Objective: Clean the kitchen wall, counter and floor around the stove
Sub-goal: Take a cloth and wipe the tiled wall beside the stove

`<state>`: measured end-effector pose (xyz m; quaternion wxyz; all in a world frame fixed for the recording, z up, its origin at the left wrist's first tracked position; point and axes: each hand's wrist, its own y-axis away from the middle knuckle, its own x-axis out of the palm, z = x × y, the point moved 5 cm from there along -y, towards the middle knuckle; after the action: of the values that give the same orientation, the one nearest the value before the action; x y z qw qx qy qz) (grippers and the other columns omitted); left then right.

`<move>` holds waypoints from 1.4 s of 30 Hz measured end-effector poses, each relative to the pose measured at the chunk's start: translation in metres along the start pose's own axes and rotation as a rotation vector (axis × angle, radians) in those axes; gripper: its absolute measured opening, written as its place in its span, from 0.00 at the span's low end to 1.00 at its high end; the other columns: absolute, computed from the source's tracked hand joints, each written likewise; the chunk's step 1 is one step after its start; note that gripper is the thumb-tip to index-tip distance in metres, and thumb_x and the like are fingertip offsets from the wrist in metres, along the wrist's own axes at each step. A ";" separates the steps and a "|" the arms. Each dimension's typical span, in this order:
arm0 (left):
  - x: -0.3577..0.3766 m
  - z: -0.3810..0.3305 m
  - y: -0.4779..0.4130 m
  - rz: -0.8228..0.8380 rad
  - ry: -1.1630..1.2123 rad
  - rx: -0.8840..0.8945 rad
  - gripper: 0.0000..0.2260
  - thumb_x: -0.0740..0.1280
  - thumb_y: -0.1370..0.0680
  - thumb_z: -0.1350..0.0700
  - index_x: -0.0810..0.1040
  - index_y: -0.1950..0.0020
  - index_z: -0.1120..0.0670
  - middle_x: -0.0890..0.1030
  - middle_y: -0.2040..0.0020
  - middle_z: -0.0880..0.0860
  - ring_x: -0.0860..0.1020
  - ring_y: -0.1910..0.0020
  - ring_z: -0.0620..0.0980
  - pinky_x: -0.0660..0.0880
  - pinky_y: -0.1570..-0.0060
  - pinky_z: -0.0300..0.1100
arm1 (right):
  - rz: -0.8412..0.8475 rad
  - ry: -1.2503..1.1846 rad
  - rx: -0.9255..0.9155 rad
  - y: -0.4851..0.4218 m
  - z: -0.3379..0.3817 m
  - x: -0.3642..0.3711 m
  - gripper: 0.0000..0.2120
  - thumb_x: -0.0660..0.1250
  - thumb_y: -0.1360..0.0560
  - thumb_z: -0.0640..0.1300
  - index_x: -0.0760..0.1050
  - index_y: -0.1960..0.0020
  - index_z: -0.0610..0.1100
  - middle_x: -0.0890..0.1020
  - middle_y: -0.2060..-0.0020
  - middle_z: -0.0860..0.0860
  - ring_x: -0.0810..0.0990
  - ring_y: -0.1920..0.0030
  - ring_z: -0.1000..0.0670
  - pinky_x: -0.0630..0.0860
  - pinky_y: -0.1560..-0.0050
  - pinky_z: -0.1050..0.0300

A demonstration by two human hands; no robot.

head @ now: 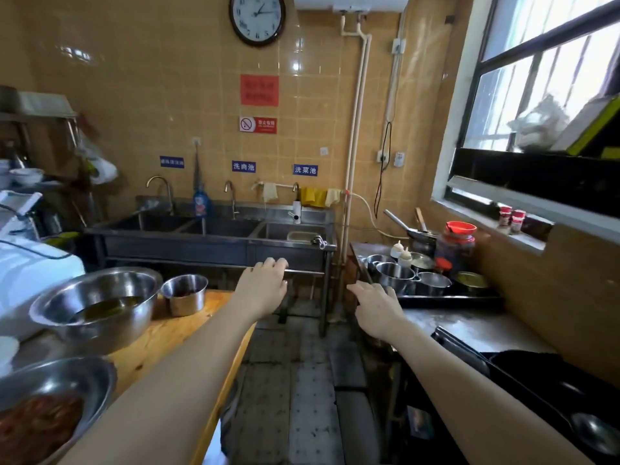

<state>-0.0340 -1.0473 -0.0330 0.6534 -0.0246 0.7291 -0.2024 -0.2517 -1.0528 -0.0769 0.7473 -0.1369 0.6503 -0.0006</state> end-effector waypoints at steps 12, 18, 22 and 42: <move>0.099 0.082 -0.254 0.035 0.011 0.011 0.16 0.57 0.19 0.54 0.66 0.31 0.52 0.71 0.35 0.54 0.71 0.37 0.54 0.67 0.39 0.49 | -0.066 -0.072 0.086 -0.243 -0.050 0.059 0.26 0.57 0.26 0.39 0.63 0.28 0.49 0.69 0.31 0.51 0.66 0.32 0.46 0.59 0.31 0.47; 0.165 0.094 -0.357 0.106 -0.017 0.034 0.16 0.57 0.20 0.54 0.65 0.32 0.51 0.71 0.36 0.54 0.71 0.38 0.55 0.67 0.38 0.50 | -0.058 -0.002 0.112 -0.345 -0.103 0.088 0.24 0.58 0.24 0.41 0.63 0.28 0.49 0.69 0.31 0.50 0.66 0.32 0.46 0.61 0.32 0.47; 0.211 0.099 -0.431 0.127 -0.015 0.010 0.16 0.57 0.20 0.54 0.65 0.32 0.52 0.71 0.36 0.54 0.71 0.38 0.55 0.67 0.39 0.50 | -0.069 0.006 0.109 -0.424 -0.144 0.115 0.22 0.58 0.23 0.45 0.64 0.29 0.49 0.69 0.31 0.50 0.67 0.32 0.45 0.62 0.34 0.48; 0.363 0.173 -0.718 0.204 0.004 -0.122 0.14 0.58 0.20 0.53 0.66 0.34 0.52 0.72 0.36 0.54 0.72 0.38 0.56 0.68 0.40 0.51 | -0.012 -0.064 0.010 -0.772 -0.238 0.228 0.17 0.58 0.23 0.47 0.69 0.35 0.49 0.73 0.35 0.51 0.71 0.37 0.45 0.66 0.39 0.48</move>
<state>-0.0840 -1.8601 -0.1517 0.6664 0.0103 0.7400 -0.0901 -0.3111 -1.8854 -0.1675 0.7685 -0.1370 0.6251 -0.0040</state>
